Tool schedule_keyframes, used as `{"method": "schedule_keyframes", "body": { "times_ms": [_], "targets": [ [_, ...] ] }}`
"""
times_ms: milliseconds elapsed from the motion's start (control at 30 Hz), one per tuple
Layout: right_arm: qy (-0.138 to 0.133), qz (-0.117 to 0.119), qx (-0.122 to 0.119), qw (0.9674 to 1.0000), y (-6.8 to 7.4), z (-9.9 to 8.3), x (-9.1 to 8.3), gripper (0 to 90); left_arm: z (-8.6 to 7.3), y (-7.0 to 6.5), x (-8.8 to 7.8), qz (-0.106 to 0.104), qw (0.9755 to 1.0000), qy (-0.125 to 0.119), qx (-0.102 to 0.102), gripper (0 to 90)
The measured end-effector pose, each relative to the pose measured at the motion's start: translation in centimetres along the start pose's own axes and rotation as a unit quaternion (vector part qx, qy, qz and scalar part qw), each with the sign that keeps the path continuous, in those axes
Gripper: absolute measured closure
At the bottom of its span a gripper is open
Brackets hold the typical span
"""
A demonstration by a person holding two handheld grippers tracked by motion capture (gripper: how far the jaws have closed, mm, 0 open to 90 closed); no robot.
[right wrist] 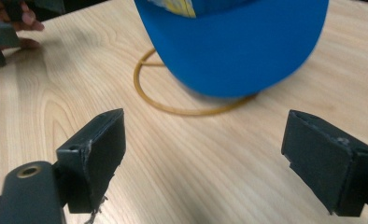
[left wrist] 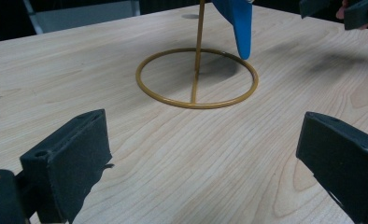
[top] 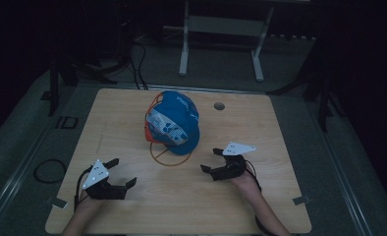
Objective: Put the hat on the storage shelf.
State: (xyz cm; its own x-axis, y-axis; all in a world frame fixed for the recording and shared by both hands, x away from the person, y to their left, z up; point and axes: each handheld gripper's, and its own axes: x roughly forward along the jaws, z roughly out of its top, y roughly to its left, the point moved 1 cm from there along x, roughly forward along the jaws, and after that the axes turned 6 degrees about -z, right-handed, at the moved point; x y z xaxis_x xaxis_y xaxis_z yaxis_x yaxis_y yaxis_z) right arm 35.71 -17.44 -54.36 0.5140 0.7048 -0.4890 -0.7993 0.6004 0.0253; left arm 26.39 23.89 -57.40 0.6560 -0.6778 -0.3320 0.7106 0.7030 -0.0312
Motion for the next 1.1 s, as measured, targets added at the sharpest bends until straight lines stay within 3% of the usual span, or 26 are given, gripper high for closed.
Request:
{"method": "schedule_keyframes", "body": {
  "times_ms": [267, 633, 1100],
  "targets": [
    [0.014, -0.006, 0.000, 0.9999, -0.7, -2.3, -0.7, 13.8, 0.0, 0.0, 0.0, -0.003, 1.0000, 0.000, 0.001, 3.3],
    [0.022, -0.018, 0.008, 0.9996, -2.1, -4.0, -2.4, 13.8, -0.1, 0.0, 0.0, -0.003, 1.0000, 0.000, -0.001, 3.2],
    [0.015, -0.066, 0.024, 0.9974, -4.6, -5.5, -4.9, 13.8, -0.1, 0.0, 0.1, -0.003, 1.0000, 0.001, -0.002, 3.3]
  ]
}}
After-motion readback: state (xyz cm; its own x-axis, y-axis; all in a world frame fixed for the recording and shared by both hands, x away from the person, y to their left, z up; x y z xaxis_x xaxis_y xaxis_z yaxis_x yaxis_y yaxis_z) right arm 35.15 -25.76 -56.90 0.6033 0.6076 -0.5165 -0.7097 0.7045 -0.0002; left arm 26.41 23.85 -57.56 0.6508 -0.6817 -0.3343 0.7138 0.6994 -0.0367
